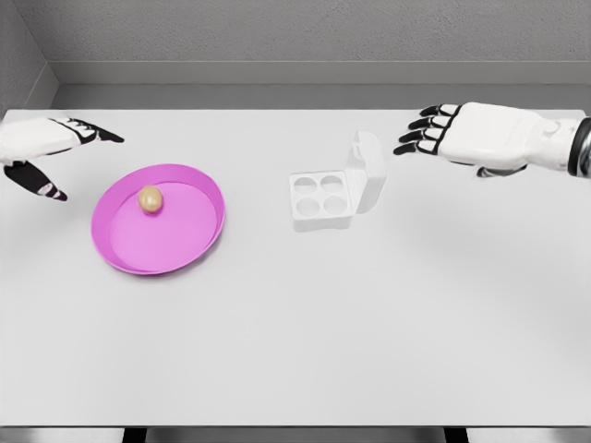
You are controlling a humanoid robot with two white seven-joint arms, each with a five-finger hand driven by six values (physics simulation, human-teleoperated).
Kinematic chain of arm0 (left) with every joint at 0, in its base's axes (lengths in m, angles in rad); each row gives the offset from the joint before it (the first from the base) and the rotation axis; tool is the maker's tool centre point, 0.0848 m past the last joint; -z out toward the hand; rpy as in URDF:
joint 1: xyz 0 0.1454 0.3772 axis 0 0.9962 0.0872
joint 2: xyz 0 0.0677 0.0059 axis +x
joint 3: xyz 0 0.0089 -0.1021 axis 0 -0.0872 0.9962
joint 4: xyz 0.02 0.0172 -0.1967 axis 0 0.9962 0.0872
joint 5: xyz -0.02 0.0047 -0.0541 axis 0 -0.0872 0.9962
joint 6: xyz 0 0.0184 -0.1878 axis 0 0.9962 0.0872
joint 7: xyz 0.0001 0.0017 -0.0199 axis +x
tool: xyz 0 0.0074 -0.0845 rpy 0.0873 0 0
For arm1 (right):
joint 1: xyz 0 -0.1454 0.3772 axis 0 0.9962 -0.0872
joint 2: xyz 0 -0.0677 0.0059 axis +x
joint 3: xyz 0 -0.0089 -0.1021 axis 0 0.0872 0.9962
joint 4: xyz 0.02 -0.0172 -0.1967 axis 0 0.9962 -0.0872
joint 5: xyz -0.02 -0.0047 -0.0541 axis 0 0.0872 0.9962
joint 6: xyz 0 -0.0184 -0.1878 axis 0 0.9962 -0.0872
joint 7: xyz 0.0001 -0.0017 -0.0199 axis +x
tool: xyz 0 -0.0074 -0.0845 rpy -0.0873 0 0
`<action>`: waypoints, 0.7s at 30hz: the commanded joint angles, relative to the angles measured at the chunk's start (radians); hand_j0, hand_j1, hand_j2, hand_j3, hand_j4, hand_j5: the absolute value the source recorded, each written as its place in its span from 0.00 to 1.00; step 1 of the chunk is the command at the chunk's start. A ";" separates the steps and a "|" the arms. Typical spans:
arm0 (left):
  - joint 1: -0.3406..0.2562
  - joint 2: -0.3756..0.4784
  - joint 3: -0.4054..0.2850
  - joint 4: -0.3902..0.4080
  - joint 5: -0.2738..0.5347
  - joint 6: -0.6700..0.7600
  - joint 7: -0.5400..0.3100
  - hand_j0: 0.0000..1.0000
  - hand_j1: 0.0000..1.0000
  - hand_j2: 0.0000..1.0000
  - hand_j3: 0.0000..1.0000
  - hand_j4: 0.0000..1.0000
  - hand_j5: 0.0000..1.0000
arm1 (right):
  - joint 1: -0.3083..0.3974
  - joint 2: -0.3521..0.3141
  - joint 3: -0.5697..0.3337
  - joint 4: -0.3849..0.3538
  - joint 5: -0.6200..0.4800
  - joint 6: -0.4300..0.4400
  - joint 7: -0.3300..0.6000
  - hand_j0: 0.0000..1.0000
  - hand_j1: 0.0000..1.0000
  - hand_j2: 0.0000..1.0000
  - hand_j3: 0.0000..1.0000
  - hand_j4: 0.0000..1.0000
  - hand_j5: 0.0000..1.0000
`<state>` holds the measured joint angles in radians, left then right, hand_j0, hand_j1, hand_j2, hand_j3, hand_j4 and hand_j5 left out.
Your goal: Pack egg into the box and close the box lid
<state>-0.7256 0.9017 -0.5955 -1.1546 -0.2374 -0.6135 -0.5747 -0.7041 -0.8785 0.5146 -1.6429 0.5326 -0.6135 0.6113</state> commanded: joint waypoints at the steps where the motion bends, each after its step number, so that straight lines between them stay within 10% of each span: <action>1: 0.000 0.000 -0.010 0.001 0.006 0.003 -0.008 1.00 1.00 1.00 1.00 1.00 1.00 | 0.000 -0.005 -0.016 0.006 -0.005 0.003 0.000 1.00 1.00 1.00 1.00 1.00 1.00; 21: -0.008 -0.141 -0.061 -0.028 -0.062 0.003 -0.036 1.00 1.00 1.00 1.00 1.00 1.00 | 0.055 -0.011 0.048 0.141 -0.013 0.003 0.000 1.00 1.00 1.00 1.00 1.00 1.00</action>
<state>-0.7378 0.7653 -0.6482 -1.1825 -0.3008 -0.6132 -0.6111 -0.6504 -0.8880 0.5394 -1.5106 0.5249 -0.6134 0.6113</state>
